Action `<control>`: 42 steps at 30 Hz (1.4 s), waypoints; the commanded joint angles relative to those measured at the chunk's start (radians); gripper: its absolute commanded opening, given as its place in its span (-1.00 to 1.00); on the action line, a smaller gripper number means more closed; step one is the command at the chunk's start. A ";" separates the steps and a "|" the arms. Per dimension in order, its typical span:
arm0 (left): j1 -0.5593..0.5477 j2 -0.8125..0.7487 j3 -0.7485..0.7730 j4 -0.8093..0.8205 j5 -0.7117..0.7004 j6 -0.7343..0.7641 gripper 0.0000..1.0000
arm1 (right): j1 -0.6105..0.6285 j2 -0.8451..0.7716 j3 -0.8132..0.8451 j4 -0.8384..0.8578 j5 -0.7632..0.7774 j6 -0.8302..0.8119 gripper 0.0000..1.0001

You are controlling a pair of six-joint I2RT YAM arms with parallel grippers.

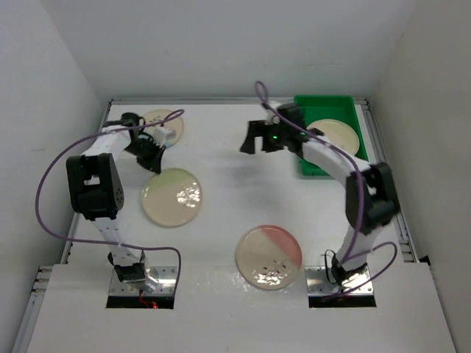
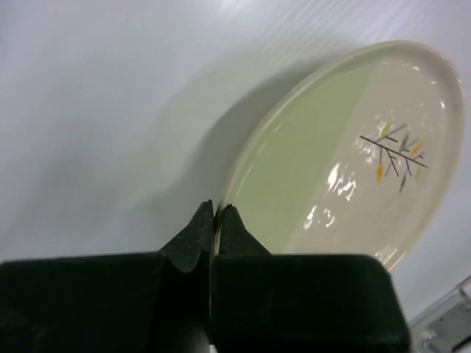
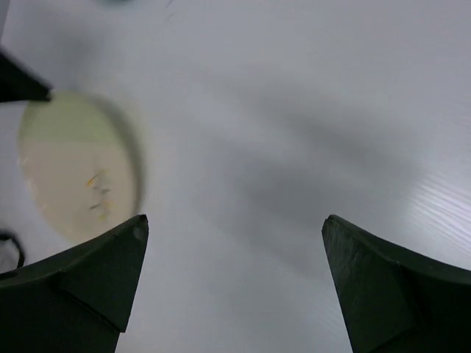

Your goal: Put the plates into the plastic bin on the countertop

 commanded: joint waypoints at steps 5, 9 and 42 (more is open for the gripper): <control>-0.183 -0.079 0.084 0.055 0.150 -0.064 -1.00 | 0.171 0.433 0.355 -0.031 -0.459 -0.017 0.96; -0.223 -0.070 0.093 0.081 0.150 -0.084 -1.00 | 0.202 0.559 0.444 -0.008 -0.527 0.040 0.79; 0.005 0.086 0.331 0.256 -0.077 -0.509 0.07 | -0.569 -0.024 -0.235 0.539 -0.113 0.736 -1.00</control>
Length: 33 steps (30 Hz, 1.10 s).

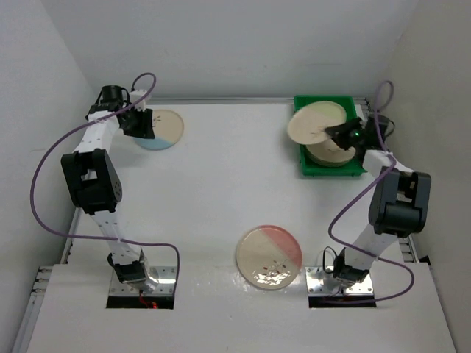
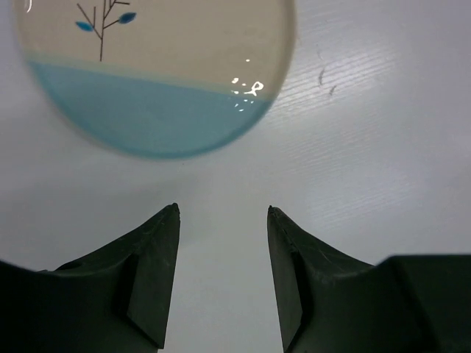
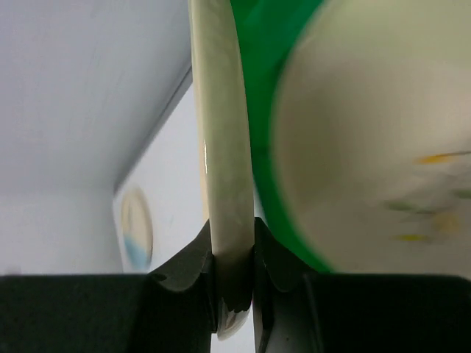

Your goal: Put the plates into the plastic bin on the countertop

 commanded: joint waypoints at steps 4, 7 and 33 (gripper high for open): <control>0.032 0.030 0.032 0.046 -0.064 -0.085 0.07 | -0.123 -0.046 -0.119 0.189 0.143 0.196 -1.00; 0.043 0.039 0.032 0.046 -0.073 -0.085 0.07 | -0.140 -0.023 -0.120 0.166 0.163 0.184 -1.00; 0.121 0.161 0.135 0.055 -0.168 -0.115 0.14 | 0.033 -0.020 0.196 -0.774 0.913 -0.241 0.45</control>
